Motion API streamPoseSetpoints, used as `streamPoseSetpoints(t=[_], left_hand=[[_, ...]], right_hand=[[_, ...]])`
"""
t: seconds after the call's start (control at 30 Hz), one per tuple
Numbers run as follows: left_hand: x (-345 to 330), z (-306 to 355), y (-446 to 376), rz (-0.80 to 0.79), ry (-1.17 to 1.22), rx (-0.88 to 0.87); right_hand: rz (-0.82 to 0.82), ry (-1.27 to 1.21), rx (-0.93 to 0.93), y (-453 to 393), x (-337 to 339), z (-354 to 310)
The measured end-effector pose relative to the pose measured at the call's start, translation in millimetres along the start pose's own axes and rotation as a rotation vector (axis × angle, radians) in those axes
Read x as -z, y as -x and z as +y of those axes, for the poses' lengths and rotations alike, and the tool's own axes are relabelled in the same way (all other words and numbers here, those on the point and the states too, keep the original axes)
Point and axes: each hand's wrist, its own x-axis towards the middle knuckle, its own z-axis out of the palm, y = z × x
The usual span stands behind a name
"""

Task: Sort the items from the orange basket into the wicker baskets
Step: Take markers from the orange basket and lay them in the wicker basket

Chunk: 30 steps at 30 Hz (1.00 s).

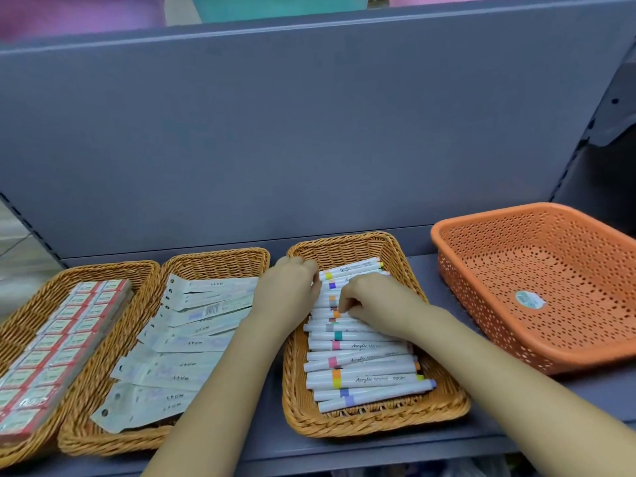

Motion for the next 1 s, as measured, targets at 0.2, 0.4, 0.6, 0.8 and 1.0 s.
streamPoseSetpoints(t=[0.2, 0.4, 0.6, 0.8, 1.0], left_hand=[[10, 11, -13, -0.029, -0.033, -0.169], [14, 51, -42, -0.004, -0.083, -0.302], [25, 110, -63, 0.068, -0.053, -0.419], [23, 173, -81, 0.066, -0.030, -0.505], [0, 209, -100, -0.085, -0.038, -0.476]], right_hand=[[0.293, 0.127, -0.083, 7, 43, 20], [0.312, 0.220, -0.313, 33, 59, 58], [0.255, 0.228, -0.538, 76, 66, 96], [0.166, 0.227, -0.622, 115, 70, 136], [0.081, 0.216, -0.621, 137, 68, 176]])
